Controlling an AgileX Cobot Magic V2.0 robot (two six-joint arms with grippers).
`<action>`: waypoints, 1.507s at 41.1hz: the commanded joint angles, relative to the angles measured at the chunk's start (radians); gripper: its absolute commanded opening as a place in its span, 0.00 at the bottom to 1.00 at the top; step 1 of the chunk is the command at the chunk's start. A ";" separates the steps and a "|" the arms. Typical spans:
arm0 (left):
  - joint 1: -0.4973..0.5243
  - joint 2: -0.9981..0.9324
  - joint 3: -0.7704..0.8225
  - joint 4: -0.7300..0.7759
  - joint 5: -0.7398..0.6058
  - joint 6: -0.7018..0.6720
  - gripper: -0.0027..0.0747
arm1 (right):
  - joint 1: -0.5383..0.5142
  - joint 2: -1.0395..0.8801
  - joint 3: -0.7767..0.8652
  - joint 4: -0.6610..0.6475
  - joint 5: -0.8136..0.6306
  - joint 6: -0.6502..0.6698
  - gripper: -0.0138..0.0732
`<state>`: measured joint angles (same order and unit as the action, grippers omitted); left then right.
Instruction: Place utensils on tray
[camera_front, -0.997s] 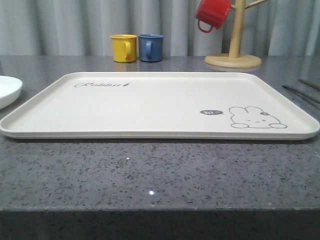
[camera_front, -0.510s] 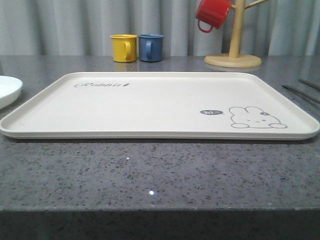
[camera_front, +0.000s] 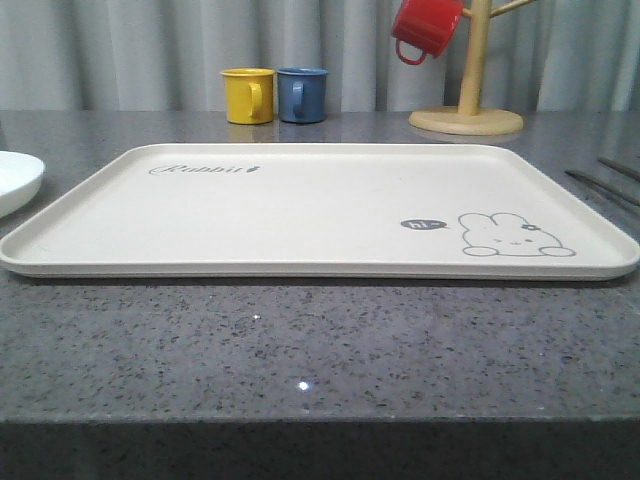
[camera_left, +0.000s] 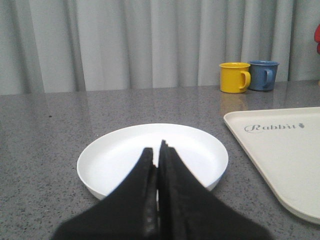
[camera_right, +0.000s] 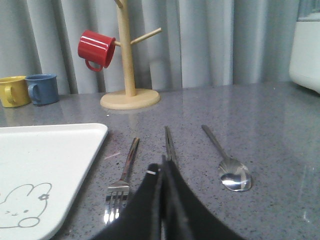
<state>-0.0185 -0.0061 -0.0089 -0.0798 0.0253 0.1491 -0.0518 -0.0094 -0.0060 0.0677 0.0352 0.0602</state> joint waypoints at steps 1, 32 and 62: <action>-0.007 -0.022 -0.090 -0.002 -0.068 -0.004 0.01 | 0.002 -0.011 -0.117 0.009 0.021 0.001 0.08; -0.007 0.462 -0.769 -0.002 0.624 -0.004 0.01 | 0.002 0.520 -0.702 -0.053 0.658 -0.020 0.08; -0.007 0.622 -0.769 -0.002 0.635 -0.004 0.64 | 0.002 0.664 -0.702 -0.046 0.665 -0.041 0.62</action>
<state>-0.0185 0.5966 -0.7456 -0.0752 0.7248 0.1491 -0.0518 0.6467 -0.6769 0.0260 0.7538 0.0316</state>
